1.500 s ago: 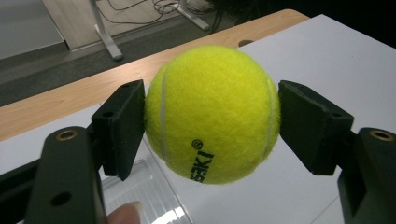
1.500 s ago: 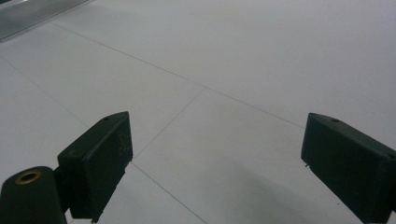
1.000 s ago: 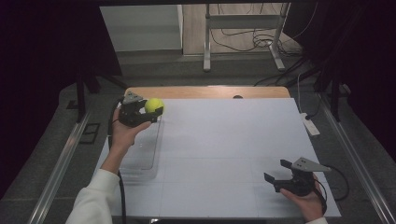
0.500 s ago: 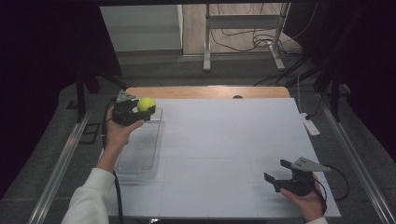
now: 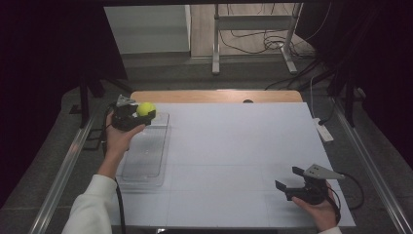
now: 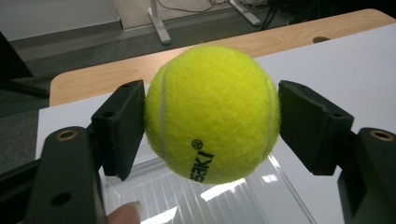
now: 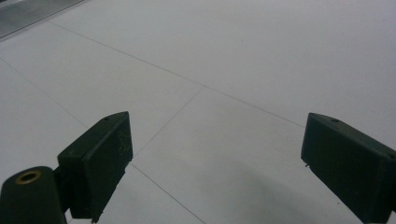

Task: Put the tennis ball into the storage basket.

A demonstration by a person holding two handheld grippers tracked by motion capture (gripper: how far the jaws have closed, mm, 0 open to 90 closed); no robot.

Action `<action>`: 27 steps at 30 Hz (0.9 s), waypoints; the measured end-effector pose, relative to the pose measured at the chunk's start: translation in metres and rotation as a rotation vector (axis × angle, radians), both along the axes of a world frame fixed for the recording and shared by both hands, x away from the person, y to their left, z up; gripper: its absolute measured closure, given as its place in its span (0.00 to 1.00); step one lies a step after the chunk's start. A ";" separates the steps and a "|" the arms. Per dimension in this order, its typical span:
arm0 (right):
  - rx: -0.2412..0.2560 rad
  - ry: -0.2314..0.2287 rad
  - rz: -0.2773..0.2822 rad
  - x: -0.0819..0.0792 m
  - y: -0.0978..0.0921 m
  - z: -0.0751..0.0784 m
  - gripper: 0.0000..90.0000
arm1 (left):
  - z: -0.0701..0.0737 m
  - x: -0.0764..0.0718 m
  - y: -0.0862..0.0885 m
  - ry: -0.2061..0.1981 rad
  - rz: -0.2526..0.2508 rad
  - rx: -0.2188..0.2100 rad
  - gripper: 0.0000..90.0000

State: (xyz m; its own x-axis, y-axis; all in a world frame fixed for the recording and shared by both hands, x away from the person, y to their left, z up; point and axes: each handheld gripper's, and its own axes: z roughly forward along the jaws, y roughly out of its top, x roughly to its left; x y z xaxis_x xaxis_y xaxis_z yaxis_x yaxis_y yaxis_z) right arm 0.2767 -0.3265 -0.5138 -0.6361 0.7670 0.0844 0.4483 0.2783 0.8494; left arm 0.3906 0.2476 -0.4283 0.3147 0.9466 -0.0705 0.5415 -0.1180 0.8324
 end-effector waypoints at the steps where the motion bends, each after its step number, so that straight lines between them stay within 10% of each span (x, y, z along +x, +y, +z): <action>1: 0.000 0.000 0.000 0.000 0.000 0.000 0.10 | -0.001 0.000 0.001 0.003 0.003 0.003 0.31; 27: -0.002 -0.002 -0.005 0.001 0.000 0.000 0.11 | -0.008 0.007 0.026 0.047 0.077 0.022 0.31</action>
State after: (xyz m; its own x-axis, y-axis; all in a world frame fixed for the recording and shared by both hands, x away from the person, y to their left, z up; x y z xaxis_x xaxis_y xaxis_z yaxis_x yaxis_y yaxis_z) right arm 0.2775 -0.3269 -0.5139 -0.6326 0.7702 0.0811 0.4478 0.2783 0.8497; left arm 0.3980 0.2735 -0.4367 0.2375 0.9694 -0.0620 0.5879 -0.0926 0.8036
